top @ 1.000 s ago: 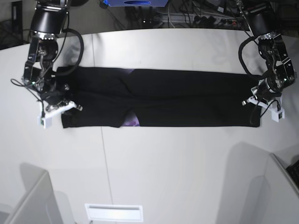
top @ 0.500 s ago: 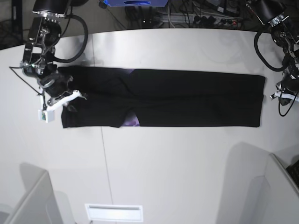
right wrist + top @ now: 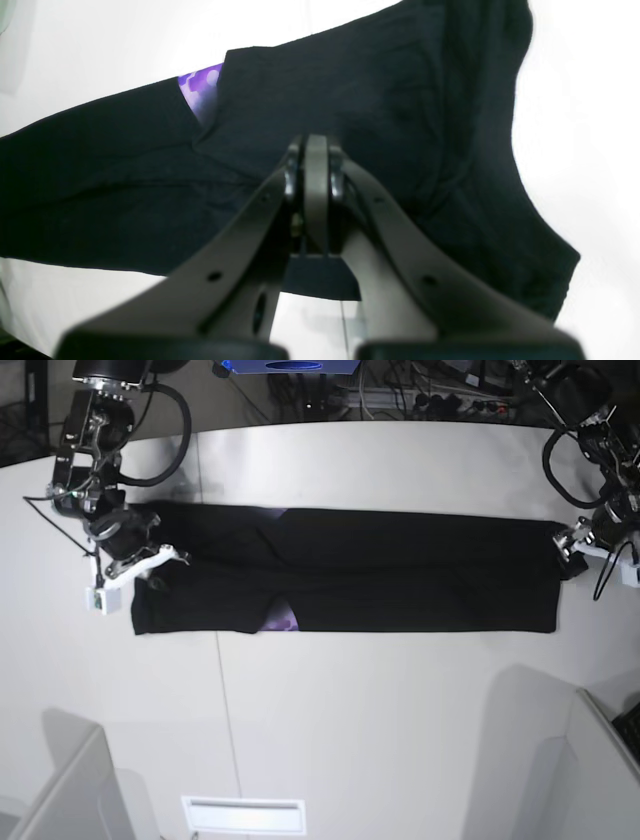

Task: Fold the T-shirt properly
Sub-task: 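Fold the strip's ends inward with both grippers toward the middle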

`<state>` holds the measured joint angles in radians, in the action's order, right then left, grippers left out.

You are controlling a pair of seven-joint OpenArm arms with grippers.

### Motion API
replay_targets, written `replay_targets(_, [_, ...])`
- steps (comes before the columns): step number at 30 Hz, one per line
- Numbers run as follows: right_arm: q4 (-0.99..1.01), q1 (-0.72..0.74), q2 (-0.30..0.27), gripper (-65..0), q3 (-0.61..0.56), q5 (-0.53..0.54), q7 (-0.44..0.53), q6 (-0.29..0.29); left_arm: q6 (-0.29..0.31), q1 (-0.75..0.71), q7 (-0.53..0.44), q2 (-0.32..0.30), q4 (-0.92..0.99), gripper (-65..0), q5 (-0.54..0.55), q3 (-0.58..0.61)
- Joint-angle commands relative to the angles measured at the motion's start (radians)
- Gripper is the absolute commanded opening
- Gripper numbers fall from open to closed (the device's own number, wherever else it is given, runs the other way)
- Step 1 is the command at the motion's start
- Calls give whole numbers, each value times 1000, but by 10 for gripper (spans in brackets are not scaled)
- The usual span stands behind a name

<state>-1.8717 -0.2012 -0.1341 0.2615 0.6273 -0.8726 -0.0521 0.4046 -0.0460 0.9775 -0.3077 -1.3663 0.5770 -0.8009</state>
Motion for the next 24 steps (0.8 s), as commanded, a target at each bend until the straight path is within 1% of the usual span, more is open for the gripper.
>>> replay_targets(1, [-18, 4, -8, -650, -9, 12, 19, -5, 7, 24, -15, -18, 1, 0, 11, 16])
replay_targets(7, [-19, -2, -8, -650, -57, 12, 19, -5, 7, 93, -15, -18, 117, -7, 5, 96])
replay_targets(10, [-19, -4, -8, -650, -64, 12, 19, -5, 7, 108, -15, -18, 167, -81, 5, 128])
replay_targets(11, [-19, -4, -6, -650, -66, 12, 19, -5, 7, 108, -16, -18, 179, -110, 5, 136])
replay_targets(14, [-19, -4, 11, -650, -58, 12, 19, -5, 7, 110, -27, -20, 199, -235, 5, 153])
replay_targets(16, [-19, -4, 12, -650, -57, 12, 19, -5, 7, 100, -71, -20, 212, -339, 5, 182])
replay_targets(18, [-19, -4, 18, -650, -57, 12, 19, -5, 7, 97, -108, -20, 238, -456, 5, 206])
replay_targets(20, [-19, -4, 18, -650, -57, 12, 19, -5, 7, 97, -119, -25, 273, -592, 5, 206])
replay_targets(21, [-19, -4, 18, -650, -57, 12, 19, -5, 7, 97, -121, -38, 290, -650, 5, 206])
replay_targets(24, [-19, -4, 18, -650, -57, 12, 19, -5, 7, 100, -122, -64, 311, -650, 5, 205])
